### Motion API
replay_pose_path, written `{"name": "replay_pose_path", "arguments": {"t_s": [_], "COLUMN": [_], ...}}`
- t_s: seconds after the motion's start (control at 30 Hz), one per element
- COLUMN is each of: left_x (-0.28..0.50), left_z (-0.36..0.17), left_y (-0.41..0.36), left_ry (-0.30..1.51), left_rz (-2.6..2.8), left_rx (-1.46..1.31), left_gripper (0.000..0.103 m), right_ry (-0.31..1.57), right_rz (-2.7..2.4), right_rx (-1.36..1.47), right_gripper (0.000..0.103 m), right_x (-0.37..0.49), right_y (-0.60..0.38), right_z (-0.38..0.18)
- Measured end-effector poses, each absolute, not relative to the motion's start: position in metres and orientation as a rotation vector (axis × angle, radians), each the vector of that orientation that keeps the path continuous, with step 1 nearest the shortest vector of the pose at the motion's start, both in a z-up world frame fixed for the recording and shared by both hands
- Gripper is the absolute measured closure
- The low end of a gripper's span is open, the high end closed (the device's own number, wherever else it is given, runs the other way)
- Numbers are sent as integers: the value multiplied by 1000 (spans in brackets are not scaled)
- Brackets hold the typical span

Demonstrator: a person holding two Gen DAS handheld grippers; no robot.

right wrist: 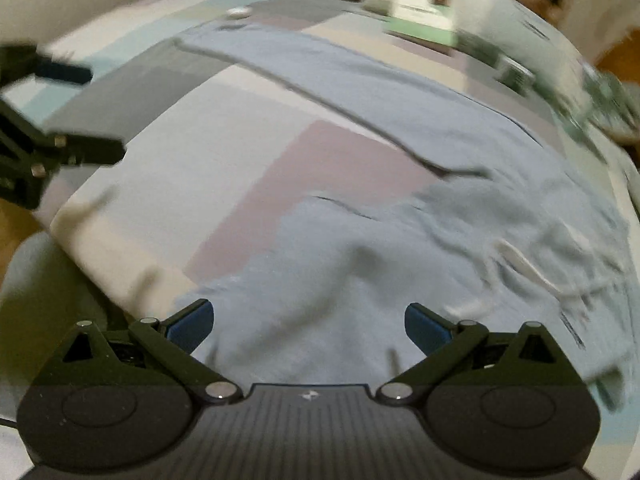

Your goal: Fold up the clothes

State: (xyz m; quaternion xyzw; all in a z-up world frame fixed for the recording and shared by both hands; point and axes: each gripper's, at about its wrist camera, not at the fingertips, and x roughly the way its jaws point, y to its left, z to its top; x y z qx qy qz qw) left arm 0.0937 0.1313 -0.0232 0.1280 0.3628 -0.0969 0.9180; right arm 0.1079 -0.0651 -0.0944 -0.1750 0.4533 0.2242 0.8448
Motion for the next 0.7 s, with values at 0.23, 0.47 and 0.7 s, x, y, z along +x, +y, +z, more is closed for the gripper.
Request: {"name": "replay_pose_path", "arguments": {"t_s": [0.23,0.47,0.7], "left_x": [78,73,75], "left_z": [-22,-27,-29], "left_y": [169,171,149], "left_ry": [751,759,756], "left_rz": [-137,-148,-195], "left_rx": [213,183,202], "left_gripper": [1,1,1], "right_ry": [944,930,958], "right_rz": [492,393,314], "right_rx": [-562,-679,-616], "right_gripper": [0,0,0], "right_x": [102,104,111], "right_y": [2,-9,-71], "right_z": [-127,-134,-114]}}
